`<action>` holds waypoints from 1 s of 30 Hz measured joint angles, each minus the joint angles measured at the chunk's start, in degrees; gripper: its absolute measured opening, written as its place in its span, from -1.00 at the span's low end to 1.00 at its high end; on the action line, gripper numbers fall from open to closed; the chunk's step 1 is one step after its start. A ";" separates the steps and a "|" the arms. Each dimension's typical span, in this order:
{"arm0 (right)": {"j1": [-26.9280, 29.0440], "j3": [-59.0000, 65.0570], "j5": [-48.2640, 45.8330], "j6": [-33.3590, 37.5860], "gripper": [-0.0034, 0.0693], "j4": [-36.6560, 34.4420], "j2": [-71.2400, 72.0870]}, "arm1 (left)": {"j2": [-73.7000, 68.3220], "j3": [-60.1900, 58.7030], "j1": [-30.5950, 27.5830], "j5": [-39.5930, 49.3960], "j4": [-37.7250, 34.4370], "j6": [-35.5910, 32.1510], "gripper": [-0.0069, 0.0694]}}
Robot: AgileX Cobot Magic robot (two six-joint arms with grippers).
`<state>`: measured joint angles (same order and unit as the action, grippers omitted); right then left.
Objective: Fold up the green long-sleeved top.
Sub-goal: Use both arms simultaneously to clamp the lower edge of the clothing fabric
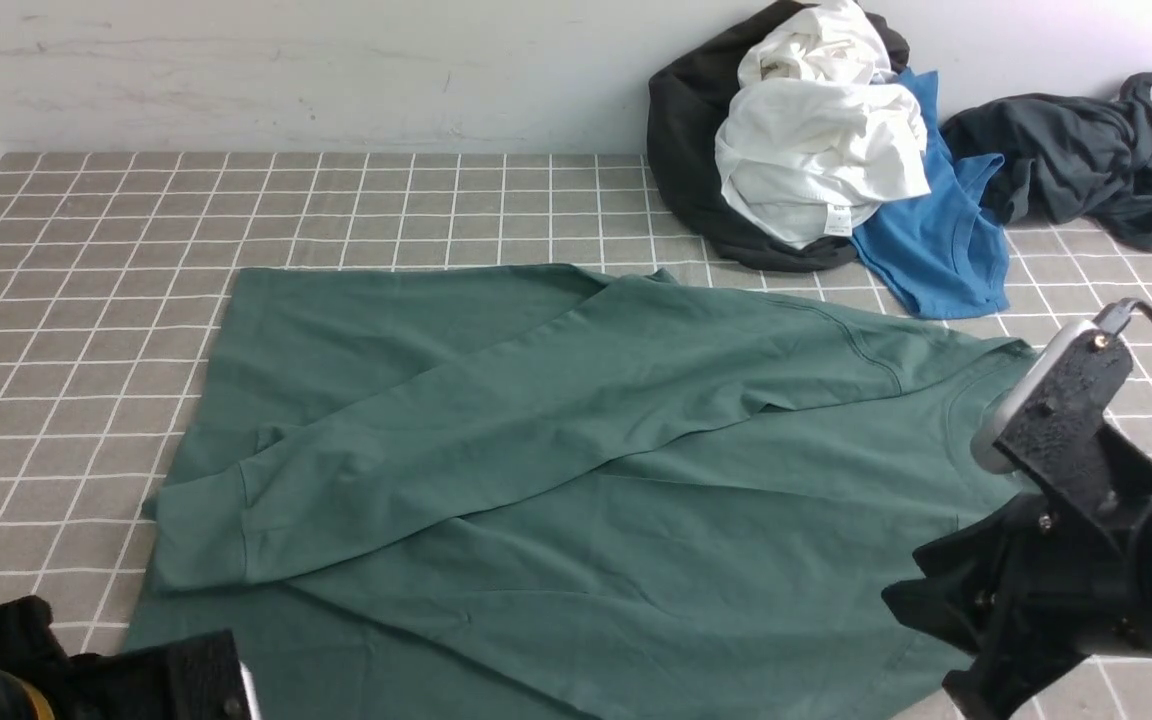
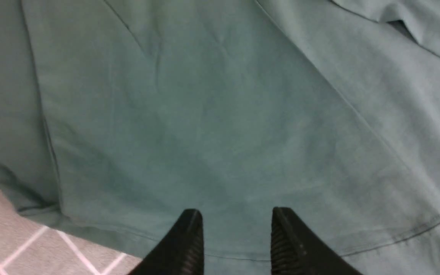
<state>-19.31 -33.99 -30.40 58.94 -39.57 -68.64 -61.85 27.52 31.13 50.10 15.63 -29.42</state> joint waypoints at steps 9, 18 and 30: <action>0.00 -1.09 -4.83 4.93 -0.37 -3.99 0.00 | -11.01 0.00 0.00 -3.86 -3.08 -15.94 0.11; 0.00 -1.09 -5.64 5.75 -0.38 -4.18 0.00 | -19.39 0.00 0.00 -5.53 2.01 -16.14 -0.16; 0.00 -1.09 -7.62 6.57 -0.38 -4.07 0.66 | -14.04 0.00 0.00 -4.04 5.58 -11.35 -0.82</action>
<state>-19.31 -35.08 -38.02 65.51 -43.64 -67.98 -75.89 27.52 31.13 46.06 21.21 -40.77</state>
